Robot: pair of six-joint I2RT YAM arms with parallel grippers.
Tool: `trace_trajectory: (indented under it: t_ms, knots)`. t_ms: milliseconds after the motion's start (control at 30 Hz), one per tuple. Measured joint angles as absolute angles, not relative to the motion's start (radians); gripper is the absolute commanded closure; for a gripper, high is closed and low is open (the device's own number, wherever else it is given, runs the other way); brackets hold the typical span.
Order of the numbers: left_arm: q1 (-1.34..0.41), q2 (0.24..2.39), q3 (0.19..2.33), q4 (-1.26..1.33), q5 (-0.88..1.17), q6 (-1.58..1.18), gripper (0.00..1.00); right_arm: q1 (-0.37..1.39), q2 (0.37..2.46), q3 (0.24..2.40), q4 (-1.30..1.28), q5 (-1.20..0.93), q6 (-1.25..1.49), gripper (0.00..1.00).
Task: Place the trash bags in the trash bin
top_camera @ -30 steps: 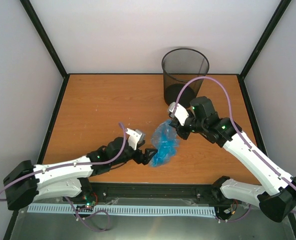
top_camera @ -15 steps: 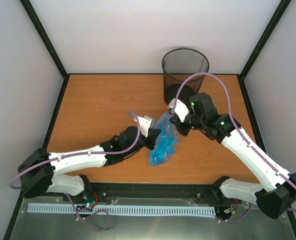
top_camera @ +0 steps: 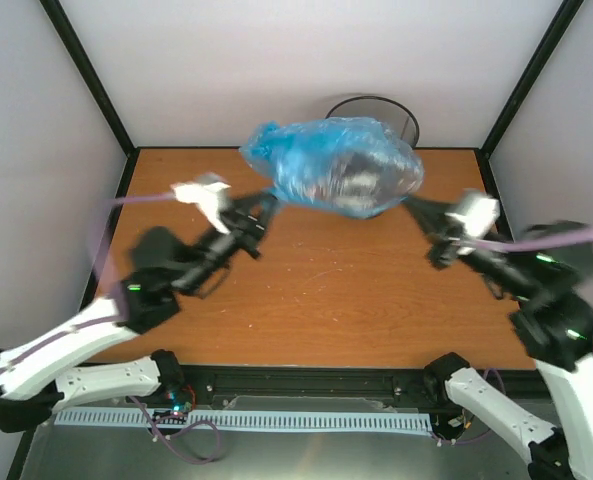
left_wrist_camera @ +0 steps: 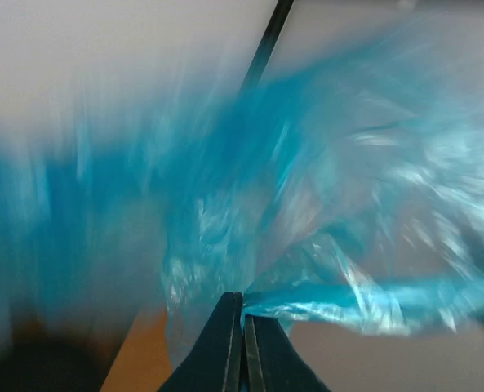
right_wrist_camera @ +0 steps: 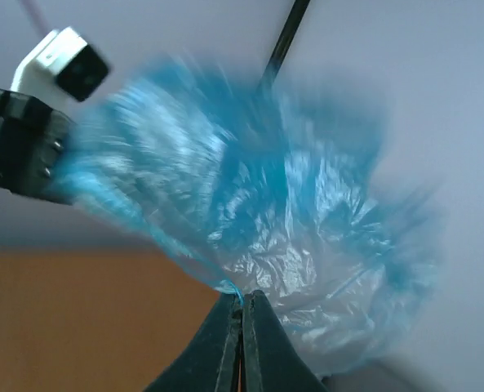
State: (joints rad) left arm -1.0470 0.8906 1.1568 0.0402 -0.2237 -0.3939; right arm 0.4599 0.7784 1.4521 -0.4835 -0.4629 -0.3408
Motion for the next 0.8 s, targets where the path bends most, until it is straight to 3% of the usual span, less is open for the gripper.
trace_trajectory:
  t_ms: [67,167,267,467,633,667,700,733,800]
  knots:
    - [-1.044,0.942,0.985,0.082,-0.202,-0.430,0.99,0.458,0.748,1.253,-0.474,-0.495,-0.369,0.97]
    - [-1.050,1.097,0.714,0.053,-0.140,-0.489,0.99,0.453,0.903,1.023,-0.559,-0.546,-0.423,0.97]
    - [-1.053,1.104,0.566,-0.070,-0.107,-0.528,0.99,0.448,0.984,0.871,-0.699,-0.604,-0.464,0.97]
    - [-1.056,0.910,0.609,-0.064,-0.102,-0.569,0.99,0.450,0.761,0.896,-0.770,-0.720,-0.493,0.97]
    - [-1.057,0.845,0.616,-0.069,-0.105,-0.583,0.99,0.450,0.759,0.943,-0.761,-0.765,-0.468,0.97]
    - [-1.057,0.842,0.617,-0.078,-0.106,-0.585,0.99,0.450,0.771,0.949,-0.760,-0.764,-0.462,0.87]
    - [-1.057,0.841,0.617,-0.088,-0.109,-0.586,0.99,0.450,0.786,0.958,-0.761,-0.756,-0.451,0.60]
    - [-1.057,0.840,0.620,-0.103,-0.112,-0.587,0.99,0.450,0.801,0.970,-0.760,-0.743,-0.441,0.42]
    - [-1.057,0.840,0.635,-0.135,-0.120,-0.588,0.99,0.450,0.835,0.992,-0.756,-0.701,-0.422,0.24]
